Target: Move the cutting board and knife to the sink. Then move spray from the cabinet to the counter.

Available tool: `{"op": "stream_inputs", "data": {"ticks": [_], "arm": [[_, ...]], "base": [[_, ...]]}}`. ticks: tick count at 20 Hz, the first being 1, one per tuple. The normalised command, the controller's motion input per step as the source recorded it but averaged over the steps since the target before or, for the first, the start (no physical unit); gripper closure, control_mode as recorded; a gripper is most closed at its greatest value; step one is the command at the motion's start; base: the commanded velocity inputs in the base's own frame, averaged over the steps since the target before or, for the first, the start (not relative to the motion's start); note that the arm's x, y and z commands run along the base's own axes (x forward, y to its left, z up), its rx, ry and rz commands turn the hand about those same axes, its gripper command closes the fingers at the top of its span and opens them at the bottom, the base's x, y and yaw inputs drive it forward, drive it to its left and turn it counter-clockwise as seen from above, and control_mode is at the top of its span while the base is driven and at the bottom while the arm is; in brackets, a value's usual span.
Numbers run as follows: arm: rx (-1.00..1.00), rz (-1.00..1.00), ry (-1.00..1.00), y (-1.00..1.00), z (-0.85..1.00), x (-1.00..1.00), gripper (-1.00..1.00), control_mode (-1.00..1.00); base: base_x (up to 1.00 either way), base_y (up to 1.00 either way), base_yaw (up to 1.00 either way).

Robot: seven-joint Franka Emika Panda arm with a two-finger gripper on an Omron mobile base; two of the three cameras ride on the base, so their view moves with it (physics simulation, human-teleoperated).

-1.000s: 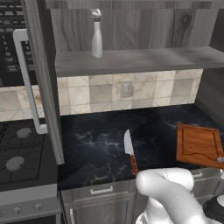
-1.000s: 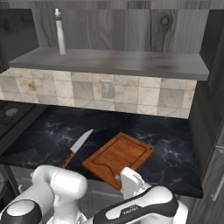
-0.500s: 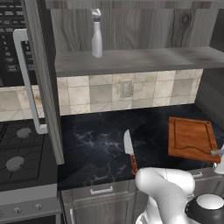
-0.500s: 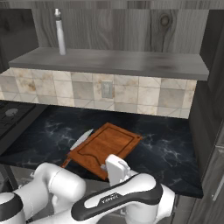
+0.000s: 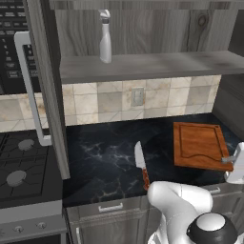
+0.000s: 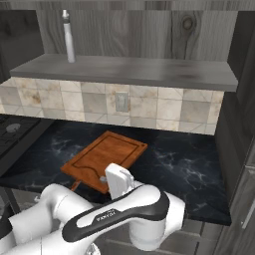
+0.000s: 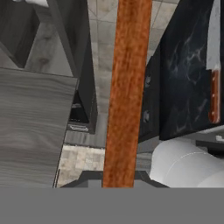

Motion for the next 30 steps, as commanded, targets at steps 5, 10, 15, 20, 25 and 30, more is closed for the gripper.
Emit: {"op": "stream_inputs", "data": {"ticks": [5, 10, 15, 20, 25, 30], "arm": [[0.0, 0.02, -0.01, 0.05, 0.05, 0.0, 1.0, -1.0], [0.0, 0.0, 0.0, 0.0, 0.0, 0.0, 1.0, -1.0], [0.0, 0.0, 0.0, 0.0, 0.0, 0.0, 1.0, -1.0], [0.0, 0.0, -0.01, 0.0, 0.0, -0.01, 1.0, 1.0], [0.0, 0.0, 0.0, 0.0, 0.0, 0.0, 1.0, 1.0], [0.0, 0.0, 0.0, 0.0, 0.0, 0.0, 1.0, 1.0]], "base": [[0.0, 0.0, 0.0], [0.0, 0.0, 0.0], [0.0, 0.0, 0.0], [-0.32, 0.0, 0.0], [-0.56, 0.0, 0.0], [-0.6, 0.0, 0.09]]}}
